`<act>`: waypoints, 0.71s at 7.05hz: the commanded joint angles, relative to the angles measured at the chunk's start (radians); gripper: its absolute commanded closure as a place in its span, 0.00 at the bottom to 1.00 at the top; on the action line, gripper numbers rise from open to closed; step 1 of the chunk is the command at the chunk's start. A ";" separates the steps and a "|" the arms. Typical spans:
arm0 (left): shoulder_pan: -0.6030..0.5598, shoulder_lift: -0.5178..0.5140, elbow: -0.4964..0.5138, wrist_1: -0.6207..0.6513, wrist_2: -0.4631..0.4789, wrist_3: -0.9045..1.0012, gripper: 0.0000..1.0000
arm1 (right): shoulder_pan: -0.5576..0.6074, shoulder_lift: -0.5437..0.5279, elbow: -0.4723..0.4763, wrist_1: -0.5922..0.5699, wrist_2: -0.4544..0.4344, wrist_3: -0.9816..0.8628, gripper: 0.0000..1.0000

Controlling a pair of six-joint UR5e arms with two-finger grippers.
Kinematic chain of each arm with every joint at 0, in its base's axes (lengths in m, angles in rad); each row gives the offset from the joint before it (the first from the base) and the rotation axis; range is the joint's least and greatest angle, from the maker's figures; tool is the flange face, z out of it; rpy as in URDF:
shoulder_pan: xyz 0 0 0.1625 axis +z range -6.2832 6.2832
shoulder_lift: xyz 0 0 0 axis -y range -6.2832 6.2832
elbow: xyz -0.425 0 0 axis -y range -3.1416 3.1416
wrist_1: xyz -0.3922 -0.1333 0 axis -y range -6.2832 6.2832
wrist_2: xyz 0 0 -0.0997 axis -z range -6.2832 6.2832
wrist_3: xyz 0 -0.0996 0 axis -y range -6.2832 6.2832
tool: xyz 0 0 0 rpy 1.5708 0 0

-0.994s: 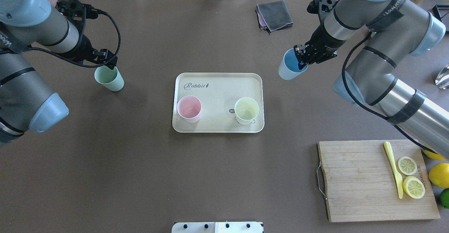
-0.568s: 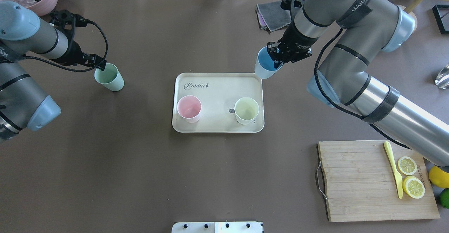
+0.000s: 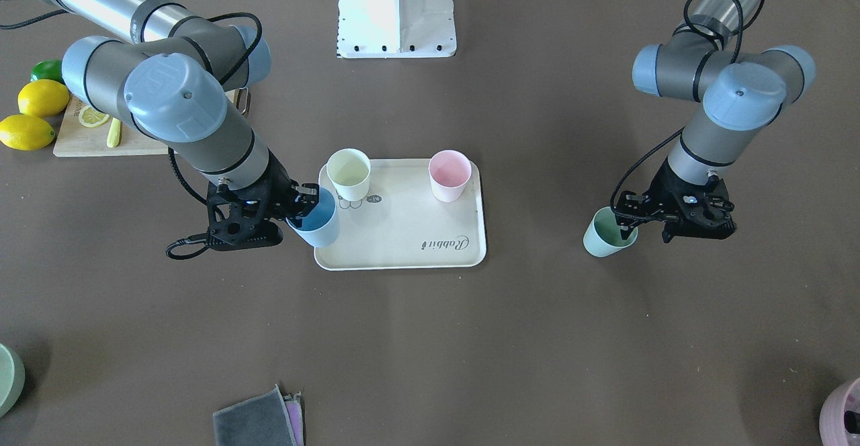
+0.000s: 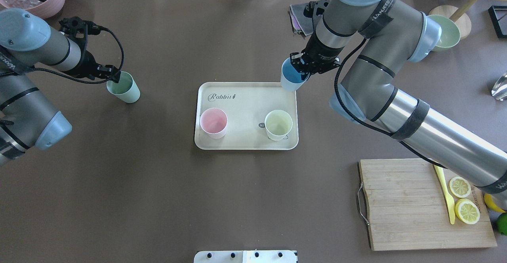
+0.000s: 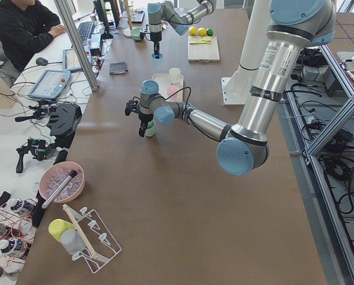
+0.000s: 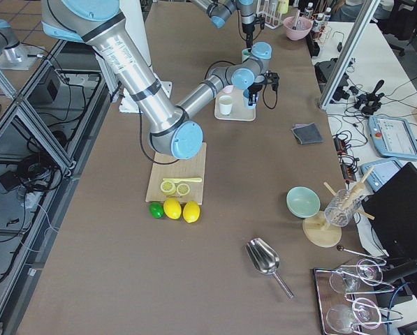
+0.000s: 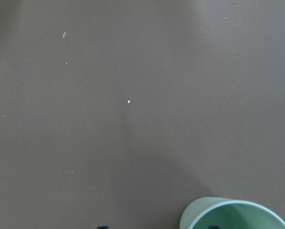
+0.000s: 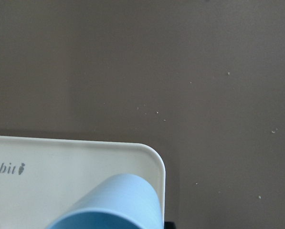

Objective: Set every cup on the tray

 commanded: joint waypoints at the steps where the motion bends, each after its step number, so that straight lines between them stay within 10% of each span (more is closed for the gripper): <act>1: 0.020 -0.008 -0.001 -0.001 0.000 -0.037 0.82 | -0.042 0.014 -0.017 0.003 -0.032 0.011 1.00; 2: 0.023 -0.009 -0.001 -0.001 0.001 -0.038 1.00 | -0.049 0.018 -0.028 0.004 -0.038 0.011 1.00; 5: 0.013 -0.053 -0.041 0.050 -0.070 -0.038 1.00 | -0.065 0.057 -0.112 0.061 -0.067 0.011 1.00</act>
